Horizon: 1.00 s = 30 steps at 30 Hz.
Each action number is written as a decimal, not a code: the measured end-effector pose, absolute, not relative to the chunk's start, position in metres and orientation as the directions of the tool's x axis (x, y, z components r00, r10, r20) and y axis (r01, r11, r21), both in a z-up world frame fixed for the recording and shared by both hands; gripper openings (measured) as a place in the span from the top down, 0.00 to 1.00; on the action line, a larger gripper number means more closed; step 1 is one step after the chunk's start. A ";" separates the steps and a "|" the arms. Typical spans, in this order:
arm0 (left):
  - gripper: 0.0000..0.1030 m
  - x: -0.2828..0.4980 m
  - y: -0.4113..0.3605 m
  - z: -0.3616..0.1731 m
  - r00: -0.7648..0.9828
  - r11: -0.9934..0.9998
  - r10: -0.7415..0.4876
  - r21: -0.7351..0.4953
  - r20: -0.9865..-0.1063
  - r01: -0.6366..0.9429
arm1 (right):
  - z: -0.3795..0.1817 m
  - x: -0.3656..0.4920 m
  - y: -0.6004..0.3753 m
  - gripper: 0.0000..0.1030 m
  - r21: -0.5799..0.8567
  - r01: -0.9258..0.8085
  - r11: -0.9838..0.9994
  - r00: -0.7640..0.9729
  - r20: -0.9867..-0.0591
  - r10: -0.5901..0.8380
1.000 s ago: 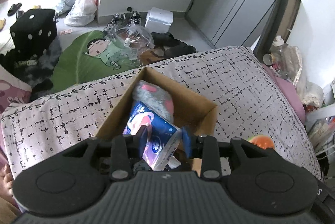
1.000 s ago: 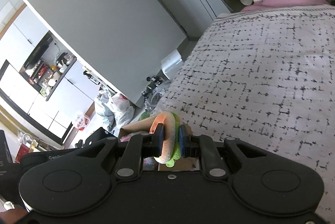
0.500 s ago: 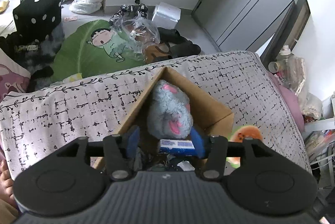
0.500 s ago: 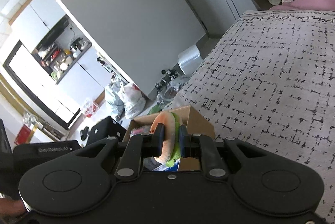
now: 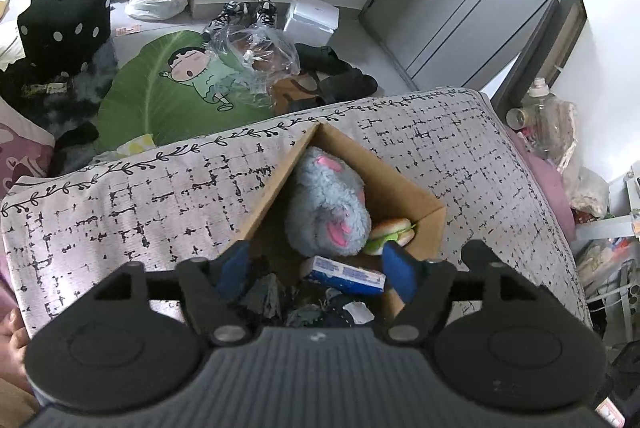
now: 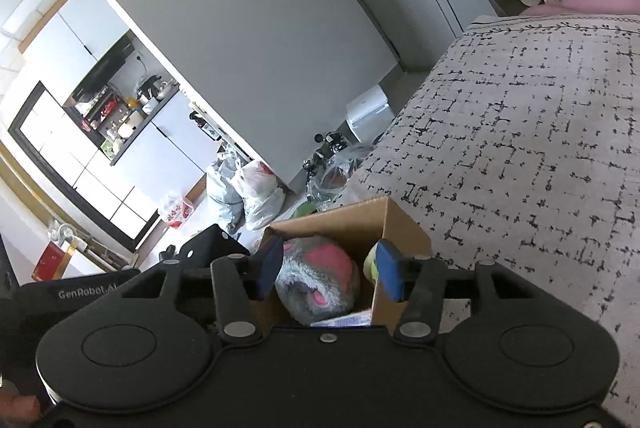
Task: Organize soft objects
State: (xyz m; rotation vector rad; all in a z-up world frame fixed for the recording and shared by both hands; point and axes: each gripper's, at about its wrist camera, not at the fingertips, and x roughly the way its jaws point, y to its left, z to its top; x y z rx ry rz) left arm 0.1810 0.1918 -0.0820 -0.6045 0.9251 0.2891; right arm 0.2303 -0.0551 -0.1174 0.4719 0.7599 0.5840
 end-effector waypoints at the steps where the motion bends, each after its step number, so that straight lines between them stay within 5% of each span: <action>1: 0.25 0.180 0.191 -0.080 0.580 0.802 -0.019 -0.359 -0.815 -0.478 | -0.116 0.228 -0.057 0.48 0.584 -0.314 0.749 0.585 -0.502 0.637; 16: 0.12 0.158 0.156 -0.051 0.587 0.876 0.010 -0.276 -0.810 -0.396 | -0.078 0.198 -0.090 0.27 0.465 -0.334 0.820 0.594 -0.571 0.566; 21: 0.09 0.144 0.145 -0.040 0.599 0.886 0.007 -0.273 -0.801 -0.376 | -0.058 0.181 -0.102 0.12 0.414 -0.354 0.839 0.605 -0.582 0.543; 30: 0.00 0.120 0.124 -0.017 0.619 0.912 0.012 -0.245 -0.786 -0.329 | -0.021 0.157 -0.139 0.04 0.348 -0.320 0.881 0.642 -0.605 0.472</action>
